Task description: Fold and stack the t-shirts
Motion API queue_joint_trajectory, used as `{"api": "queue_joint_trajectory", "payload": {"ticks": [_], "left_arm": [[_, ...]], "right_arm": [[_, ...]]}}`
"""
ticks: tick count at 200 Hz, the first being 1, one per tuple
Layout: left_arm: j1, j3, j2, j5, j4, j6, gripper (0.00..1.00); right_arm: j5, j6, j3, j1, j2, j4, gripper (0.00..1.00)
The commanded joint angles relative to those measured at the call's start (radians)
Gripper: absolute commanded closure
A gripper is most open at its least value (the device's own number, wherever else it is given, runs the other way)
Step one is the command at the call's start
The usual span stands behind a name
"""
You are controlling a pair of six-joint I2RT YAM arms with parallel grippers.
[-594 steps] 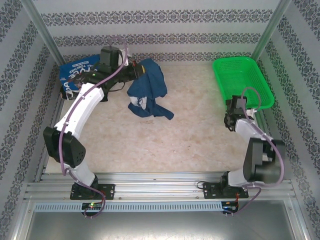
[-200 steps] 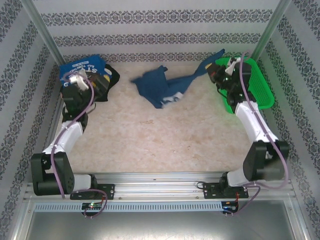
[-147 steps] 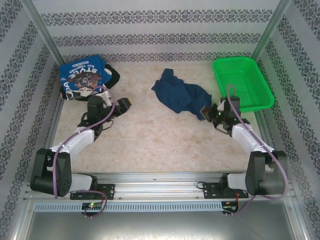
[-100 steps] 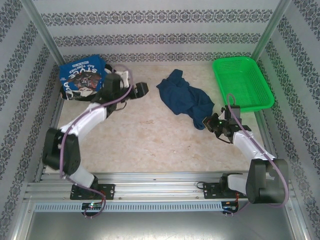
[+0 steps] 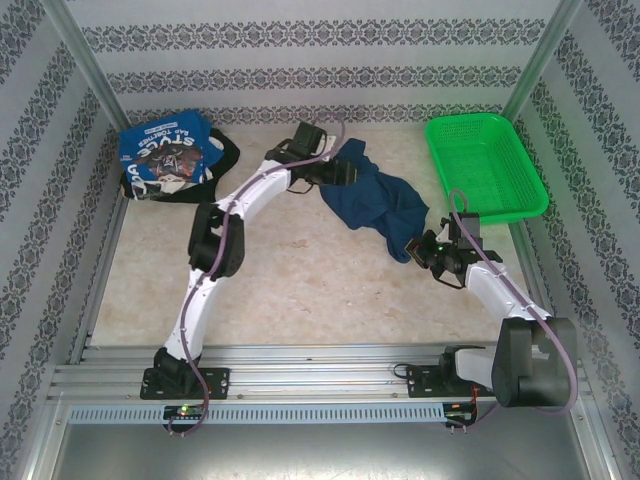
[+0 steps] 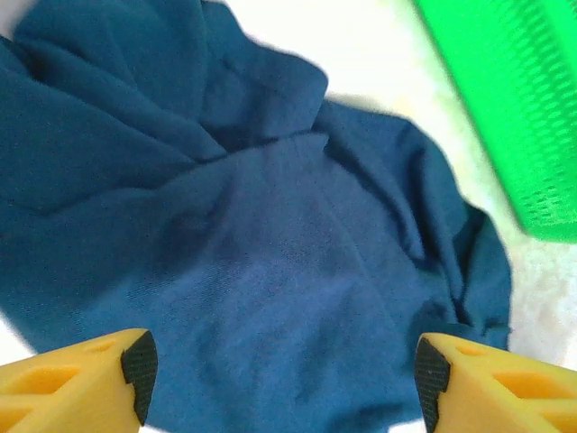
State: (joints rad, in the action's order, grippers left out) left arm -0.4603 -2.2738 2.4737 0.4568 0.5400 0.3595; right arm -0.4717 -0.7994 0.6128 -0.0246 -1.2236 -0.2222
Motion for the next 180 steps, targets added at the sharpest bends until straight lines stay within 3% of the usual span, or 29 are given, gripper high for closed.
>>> {"api": "queue_joint_trajectory", "payload": {"ticks": [1, 13, 40, 58, 68, 124, 180], "left_arm": [[-0.017, -0.108, 0.091, -0.047, 0.157, -0.006, 0.27], [-0.017, -0.13, 0.134, -0.058, 0.173, 0.019, 0.32], [-0.009, -0.126, 0.163, -0.129, 0.217, 0.007, 0.54], [0.007, -0.065, 0.119, -0.176, 0.223, 0.001, 0.82], [0.018, 0.034, 0.052, -0.192, 0.17, 0.007, 0.9], [0.036, 0.855, -0.513, -0.221, -0.429, 0.134, 0.94], [0.034, 1.397, -0.785, -0.194, -0.731, 0.314, 0.91]], "right_arm": [[0.004, 0.024, 0.013, -0.008, 0.012, -0.022, 1.0], [0.005, 0.022, 0.022, -0.008, 0.01, -0.021, 1.0], [0.006, 0.018, 0.053, -0.005, -0.003, -0.015, 1.0], [0.009, 0.017, 0.072, 0.003, -0.013, -0.006, 1.0], [0.013, 0.016, 0.08, 0.008, -0.019, -0.004, 1.0], [0.032, 0.015, 0.099, 0.025, -0.059, 0.026, 1.0], [0.082, 0.001, 0.105, 0.036, -0.104, 0.024, 1.0]]}}
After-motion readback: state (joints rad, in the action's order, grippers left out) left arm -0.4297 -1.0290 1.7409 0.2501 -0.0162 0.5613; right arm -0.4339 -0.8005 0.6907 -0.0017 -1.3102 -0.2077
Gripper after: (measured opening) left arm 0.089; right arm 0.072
